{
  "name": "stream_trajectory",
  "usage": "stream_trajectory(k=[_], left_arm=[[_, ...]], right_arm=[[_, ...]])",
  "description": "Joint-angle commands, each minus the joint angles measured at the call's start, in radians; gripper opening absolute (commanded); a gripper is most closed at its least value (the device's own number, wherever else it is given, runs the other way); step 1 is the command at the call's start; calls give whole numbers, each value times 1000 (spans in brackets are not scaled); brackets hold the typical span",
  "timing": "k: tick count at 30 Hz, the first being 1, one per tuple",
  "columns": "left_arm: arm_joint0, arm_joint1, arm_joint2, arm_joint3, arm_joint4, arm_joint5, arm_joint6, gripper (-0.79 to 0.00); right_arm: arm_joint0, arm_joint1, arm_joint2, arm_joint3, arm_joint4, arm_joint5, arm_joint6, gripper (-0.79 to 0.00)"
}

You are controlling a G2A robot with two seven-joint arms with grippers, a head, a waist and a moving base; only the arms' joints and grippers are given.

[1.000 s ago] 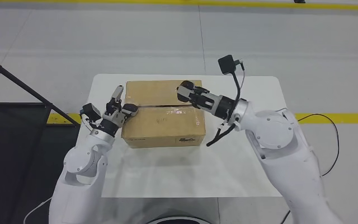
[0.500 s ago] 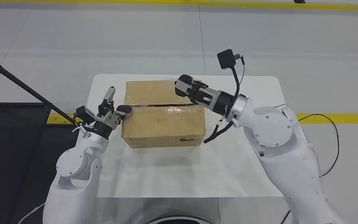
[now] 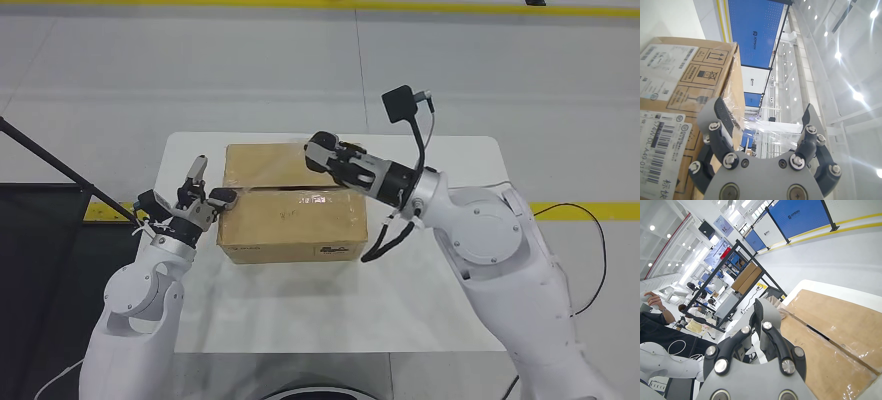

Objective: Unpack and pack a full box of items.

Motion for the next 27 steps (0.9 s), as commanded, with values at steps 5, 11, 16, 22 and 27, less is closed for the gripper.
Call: stream_trajectory(k=[5,11,16,22,27], left_arm=[[-1,2,0,2,-6,2,1,0],[3,3,-19,-19,-38,-10,3,0],[18,6,-74,-37,-90,-17,8,0],[41,12,-134,-35,-132,-8,-6,0],[69,16,-138,-40,-137,4,-60,0]], right_arm=[[7,-3,-8,-13,-11,-12,7,-785],[22,-5,-19,1,-24,3,26,-785],[37,-7,-21,21,-34,24,44,-785],[41,-6,2,24,-27,19,46,-785],[50,-6,10,10,-33,14,44,-785]])
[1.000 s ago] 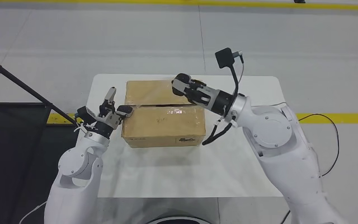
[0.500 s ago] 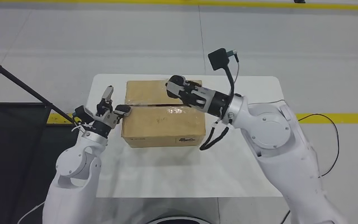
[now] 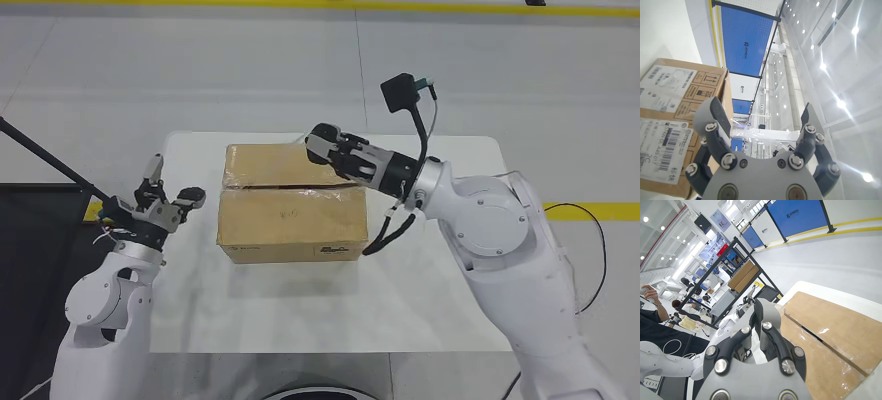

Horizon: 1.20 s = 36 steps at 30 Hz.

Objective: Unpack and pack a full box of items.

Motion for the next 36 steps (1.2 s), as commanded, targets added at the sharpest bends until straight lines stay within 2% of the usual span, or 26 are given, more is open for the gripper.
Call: stream_trajectory(k=[1,7,10,19,36], left_arm=[[11,1,2,-2,-9,-1,-30,0],[43,5,-14,-4,-102,2,-140,0],[54,9,-12,-5,-94,14,-171,0],[43,13,42,25,-39,20,-162,0],[42,22,48,40,-44,30,-152,0]], right_arm=[[4,-1,-2,-3,-2,0,0,-785],[22,-5,-15,7,-6,2,-1,-785],[30,-8,-21,11,-5,0,-1,-785],[49,-14,-34,15,-6,-3,-2,-785],[85,-21,-49,27,-3,-24,31,-785]])
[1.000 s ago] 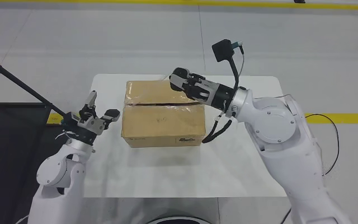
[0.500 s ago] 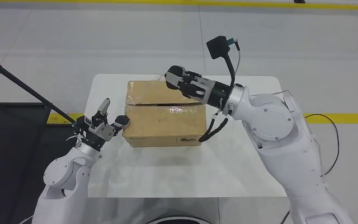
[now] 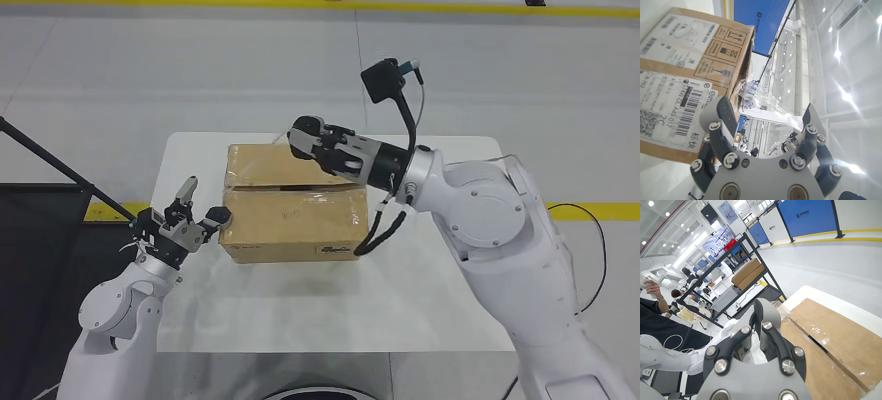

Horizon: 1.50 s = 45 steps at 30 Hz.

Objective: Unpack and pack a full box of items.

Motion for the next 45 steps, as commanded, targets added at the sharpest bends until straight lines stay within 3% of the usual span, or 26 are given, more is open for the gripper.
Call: stream_trajectory(k=[1,22,45], left_arm=[[0,1,0,0,-2,1,0,0],[-39,13,-50,-63,-98,28,5,0],[-198,17,120,34,-28,58,45,0]], right_arm=[[3,0,0,4,2,1,7,-785],[-20,14,60,-3,-23,34,87,-785],[-59,49,140,68,-70,123,255,-785]])
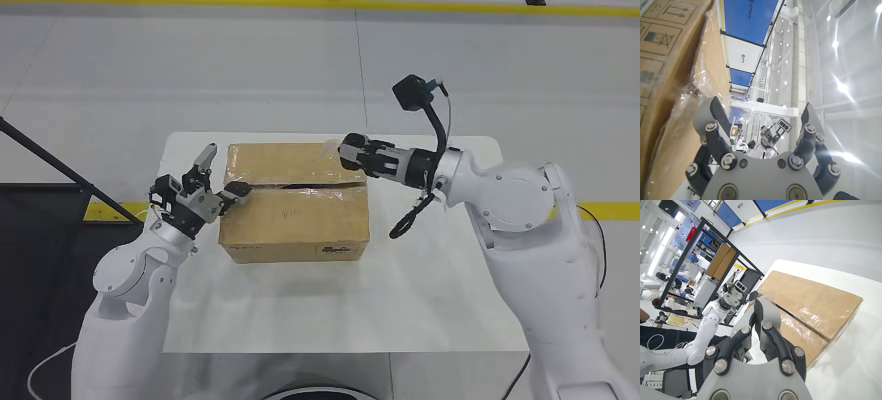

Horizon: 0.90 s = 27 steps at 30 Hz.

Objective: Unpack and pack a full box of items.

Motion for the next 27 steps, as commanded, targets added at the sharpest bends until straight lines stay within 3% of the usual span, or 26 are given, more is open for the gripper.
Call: stream_trajectory(k=[1,27], left_arm=[[-7,0,13,8,4,-1,3,0],[-76,-6,117,67,16,-15,75,0]], right_arm=[[-5,3,4,1,-9,11,11,-785],[-99,37,39,-26,-97,118,54,-785]])
